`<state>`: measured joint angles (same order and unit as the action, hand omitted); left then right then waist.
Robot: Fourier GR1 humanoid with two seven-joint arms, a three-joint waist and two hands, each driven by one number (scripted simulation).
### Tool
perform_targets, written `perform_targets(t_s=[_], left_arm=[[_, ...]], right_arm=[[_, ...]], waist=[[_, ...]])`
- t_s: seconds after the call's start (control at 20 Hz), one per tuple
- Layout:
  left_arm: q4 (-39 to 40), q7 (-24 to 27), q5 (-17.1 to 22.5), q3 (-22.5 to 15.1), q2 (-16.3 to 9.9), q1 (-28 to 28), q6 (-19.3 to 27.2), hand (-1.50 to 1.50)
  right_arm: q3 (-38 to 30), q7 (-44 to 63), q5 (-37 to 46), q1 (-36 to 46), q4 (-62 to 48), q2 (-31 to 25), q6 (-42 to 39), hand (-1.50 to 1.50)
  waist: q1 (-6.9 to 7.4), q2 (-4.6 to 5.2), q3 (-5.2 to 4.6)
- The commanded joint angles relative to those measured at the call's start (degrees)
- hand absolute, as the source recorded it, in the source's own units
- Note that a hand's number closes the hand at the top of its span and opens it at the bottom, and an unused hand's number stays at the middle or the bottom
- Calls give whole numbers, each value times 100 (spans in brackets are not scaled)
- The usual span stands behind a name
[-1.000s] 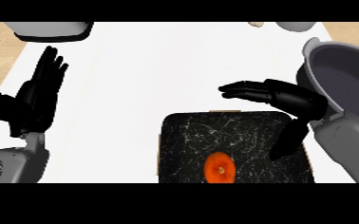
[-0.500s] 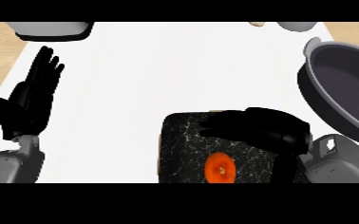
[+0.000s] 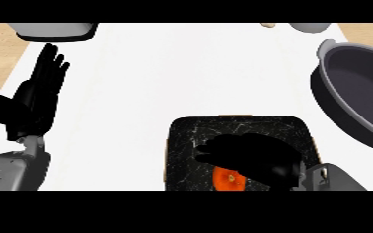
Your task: Pick the squash from the tray and place it in the pot
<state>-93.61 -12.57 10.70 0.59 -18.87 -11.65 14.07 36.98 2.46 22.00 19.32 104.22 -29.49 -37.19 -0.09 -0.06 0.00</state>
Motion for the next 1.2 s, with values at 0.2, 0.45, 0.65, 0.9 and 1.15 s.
perform_targets(t_s=[0.2, 0.45, 0.65, 0.9, 1.15], left_arm=[[765, 12, 69, 419, -25, -580, -366, 0], [118, -82, -331, 147, 328, -89, -206, 0], [87, -75, -391, 149, 405, -173, -217, 0], [470, 128, -288, 504, 364, -285, -532, 0], [84, 249, -404, 513, 455, 241, -593, 0]], right_arm=[[-184, 57, 864, -162, -153, 348, -112, -150], [-164, -489, 1524, -611, -349, 591, 101, -150], [219, -755, 2169, -645, -1041, 974, 609, -150], [-227, -792, 2373, -447, -1301, 1247, 217, -150], [-184, -1197, 2703, -608, -1623, 1334, 348, -150]], waist=[[-12, 10, 0], [5, 3, 1], [12, 6, 2], [7, 8, 0], [25, 5, 1]])
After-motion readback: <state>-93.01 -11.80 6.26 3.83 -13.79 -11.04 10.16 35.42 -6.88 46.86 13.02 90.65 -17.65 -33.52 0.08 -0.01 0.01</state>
